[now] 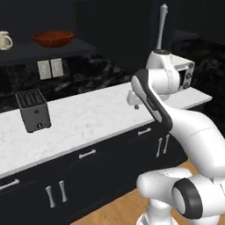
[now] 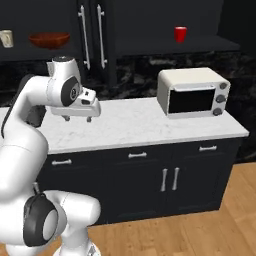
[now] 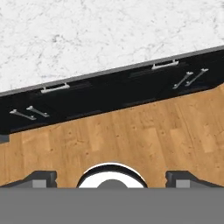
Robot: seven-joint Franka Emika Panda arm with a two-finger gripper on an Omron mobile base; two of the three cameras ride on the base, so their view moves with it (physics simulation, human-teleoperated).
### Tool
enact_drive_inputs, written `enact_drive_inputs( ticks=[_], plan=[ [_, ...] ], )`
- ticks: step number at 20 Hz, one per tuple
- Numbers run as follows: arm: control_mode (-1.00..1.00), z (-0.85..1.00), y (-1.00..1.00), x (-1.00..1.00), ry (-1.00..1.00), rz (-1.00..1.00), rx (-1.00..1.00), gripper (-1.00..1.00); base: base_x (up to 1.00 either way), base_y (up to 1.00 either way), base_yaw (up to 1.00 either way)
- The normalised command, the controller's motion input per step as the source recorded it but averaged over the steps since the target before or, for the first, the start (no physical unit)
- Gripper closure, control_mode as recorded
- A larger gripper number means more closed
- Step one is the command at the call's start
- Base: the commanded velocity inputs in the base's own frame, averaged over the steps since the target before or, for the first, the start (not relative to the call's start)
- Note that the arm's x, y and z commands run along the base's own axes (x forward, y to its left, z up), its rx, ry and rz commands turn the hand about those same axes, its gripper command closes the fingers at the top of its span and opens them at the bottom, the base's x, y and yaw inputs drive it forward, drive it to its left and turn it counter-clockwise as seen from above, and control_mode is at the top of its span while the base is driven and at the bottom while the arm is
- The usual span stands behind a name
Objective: Gather all objects into one cabinet and sort the glasses and bowls to opposite sides.
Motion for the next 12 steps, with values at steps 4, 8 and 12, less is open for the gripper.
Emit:
enact_drive_inputs(
  ticks=[4,8,12],
  plan=[
    [1.00,0.00,0.00,0.00,0.00,0.00,0.00,-1.00,-0.30,-0.36,-0.39],
    [1.00,0.00,0.00,0.00,0.00,0.00,0.00,-1.00,0.28,-0.51,-0.02],
    [1.00,0.00,0.00,0.00,0.00,0.00,0.00,-1.00,0.74,-0.98,0.09]
  ],
)
